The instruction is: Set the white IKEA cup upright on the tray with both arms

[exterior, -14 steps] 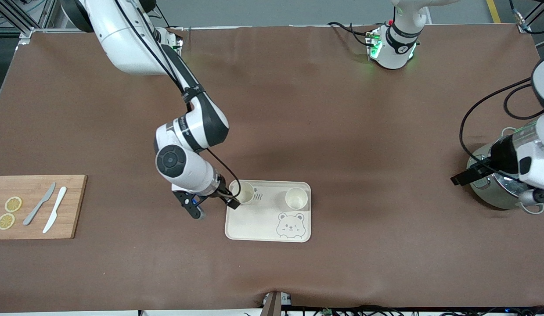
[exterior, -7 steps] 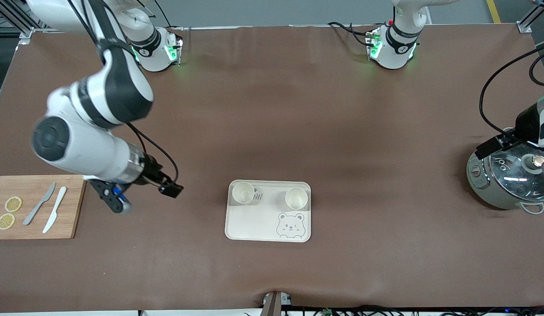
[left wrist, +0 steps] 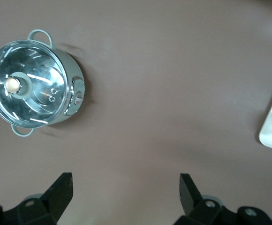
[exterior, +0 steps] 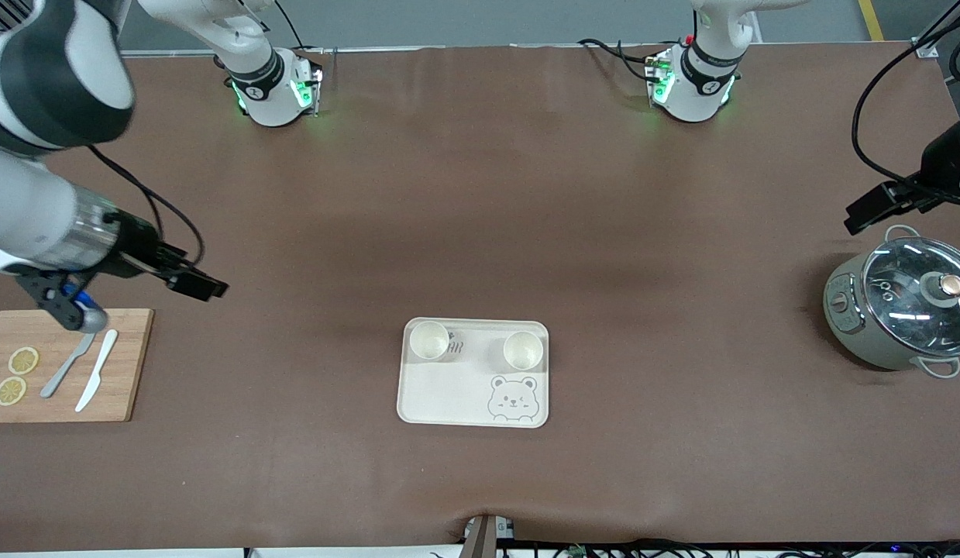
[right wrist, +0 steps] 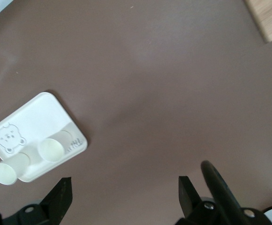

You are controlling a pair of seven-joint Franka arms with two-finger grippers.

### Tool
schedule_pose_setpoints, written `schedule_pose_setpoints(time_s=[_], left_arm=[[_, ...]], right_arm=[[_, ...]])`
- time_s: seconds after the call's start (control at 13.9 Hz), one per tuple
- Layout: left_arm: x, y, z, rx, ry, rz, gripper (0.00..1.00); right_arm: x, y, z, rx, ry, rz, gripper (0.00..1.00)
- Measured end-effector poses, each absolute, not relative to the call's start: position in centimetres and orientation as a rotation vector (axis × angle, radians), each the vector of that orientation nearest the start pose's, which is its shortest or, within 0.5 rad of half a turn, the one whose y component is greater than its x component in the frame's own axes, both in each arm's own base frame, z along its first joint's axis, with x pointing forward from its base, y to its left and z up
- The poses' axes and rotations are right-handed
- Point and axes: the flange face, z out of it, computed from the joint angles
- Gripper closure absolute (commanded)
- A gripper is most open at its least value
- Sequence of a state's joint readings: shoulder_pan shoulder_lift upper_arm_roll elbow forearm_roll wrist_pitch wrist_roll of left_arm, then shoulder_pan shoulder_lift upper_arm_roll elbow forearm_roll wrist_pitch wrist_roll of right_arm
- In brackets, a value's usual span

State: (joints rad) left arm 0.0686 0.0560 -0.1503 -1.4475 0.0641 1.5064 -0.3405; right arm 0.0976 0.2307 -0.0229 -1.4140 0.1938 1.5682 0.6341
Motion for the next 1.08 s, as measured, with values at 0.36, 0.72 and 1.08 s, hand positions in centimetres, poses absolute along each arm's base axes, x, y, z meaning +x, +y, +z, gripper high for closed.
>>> schedule_pose_setpoints(time_s=[0.36,0.72,1.08], left_arm=[[53.6,-4.7,65.1,-3.114,-0.274,-0.025,0.00],[51.5,-5.1,64.9,-3.147,-0.209,-0.050,0.00],[51.5,-5.1,64.6,-3.151,-0.152,-0.043,0.00]], right_arm=[[58.4,0.0,60.0,-2.997,0.390,0.143,0.00],[53.7,-2.1,66.0,-3.106,0.015,0.070,0.00],[50.7,-0.9,68.6,-3.122,-0.090,0.080,0.00]])
